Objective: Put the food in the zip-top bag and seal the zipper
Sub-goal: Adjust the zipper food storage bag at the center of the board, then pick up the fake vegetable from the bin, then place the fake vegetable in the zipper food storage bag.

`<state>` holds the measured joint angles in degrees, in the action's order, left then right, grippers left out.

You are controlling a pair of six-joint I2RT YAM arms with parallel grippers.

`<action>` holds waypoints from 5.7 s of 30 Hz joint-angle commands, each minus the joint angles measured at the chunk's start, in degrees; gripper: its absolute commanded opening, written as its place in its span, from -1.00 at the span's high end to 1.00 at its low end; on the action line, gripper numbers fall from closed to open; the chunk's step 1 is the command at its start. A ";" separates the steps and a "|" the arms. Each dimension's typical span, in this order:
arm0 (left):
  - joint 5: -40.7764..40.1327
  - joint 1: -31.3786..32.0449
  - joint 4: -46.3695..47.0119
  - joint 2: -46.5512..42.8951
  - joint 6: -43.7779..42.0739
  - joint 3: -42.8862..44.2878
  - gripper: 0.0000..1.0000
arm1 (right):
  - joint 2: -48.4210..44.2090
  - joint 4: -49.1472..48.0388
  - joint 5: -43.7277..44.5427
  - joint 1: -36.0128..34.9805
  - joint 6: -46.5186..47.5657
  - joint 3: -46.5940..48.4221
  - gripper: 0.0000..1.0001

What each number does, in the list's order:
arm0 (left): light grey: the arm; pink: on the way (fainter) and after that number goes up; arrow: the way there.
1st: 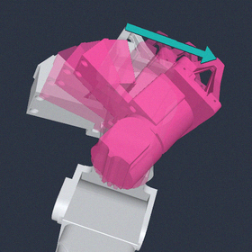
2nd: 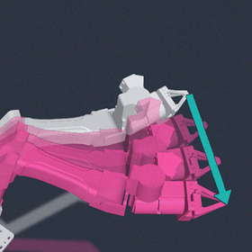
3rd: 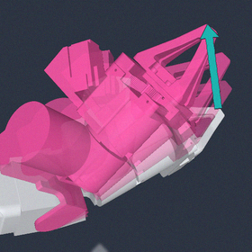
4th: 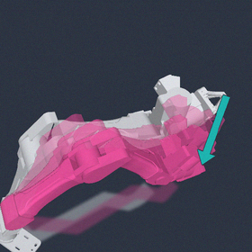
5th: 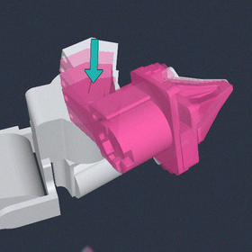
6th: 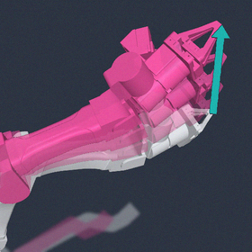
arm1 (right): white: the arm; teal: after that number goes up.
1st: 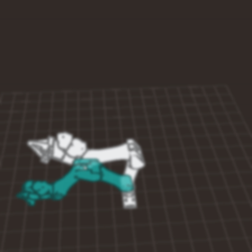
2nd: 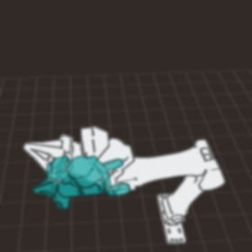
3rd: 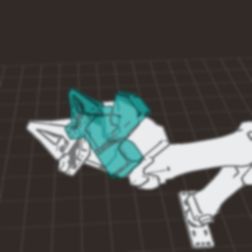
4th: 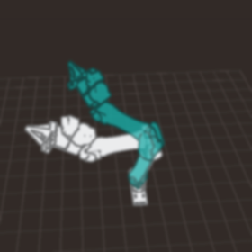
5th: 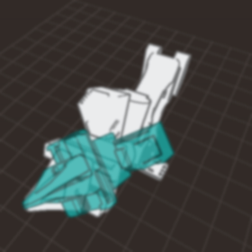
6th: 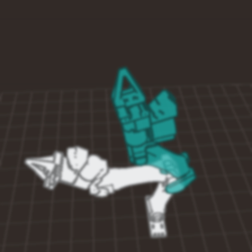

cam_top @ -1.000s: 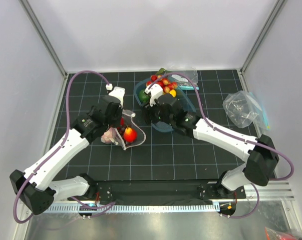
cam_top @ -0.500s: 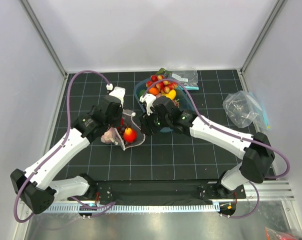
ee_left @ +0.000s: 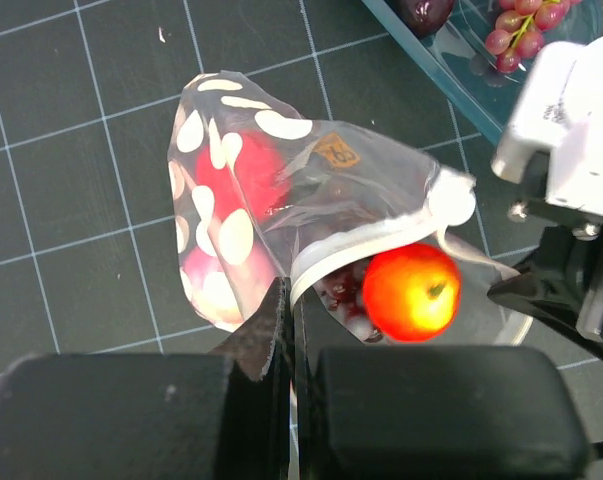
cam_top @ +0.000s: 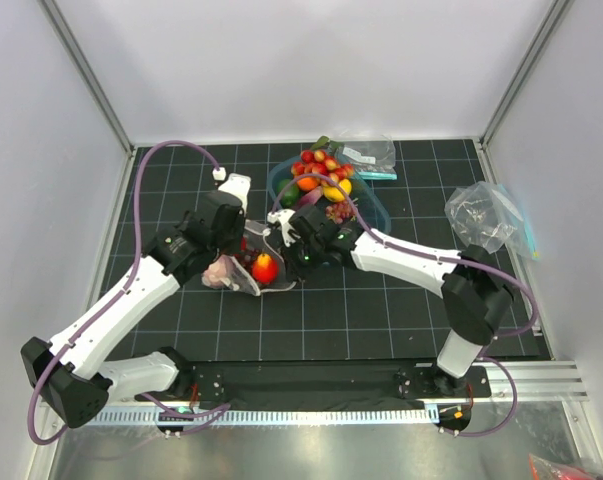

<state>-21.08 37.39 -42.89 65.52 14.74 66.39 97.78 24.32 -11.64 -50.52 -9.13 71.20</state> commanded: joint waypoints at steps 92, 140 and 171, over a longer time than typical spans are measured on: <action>0.95 -0.03 0.79 -12.87 3.63 -8.29 0.95 | -6.60 -23.97 39.60 10.36 -36.76 -8.59 0.22; -0.45 -0.03 -0.17 -11.29 3.98 -7.94 0.97 | -32.48 9.43 -25.90 2.80 2.45 -7.31 0.53; -0.89 -0.03 -0.17 -11.20 4.68 -8.21 0.96 | -2.32 -13.96 7.33 -5.64 -23.66 8.69 -0.83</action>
<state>-20.58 37.43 -44.53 54.28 19.09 58.24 97.01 15.92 -8.64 -55.75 -31.53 79.22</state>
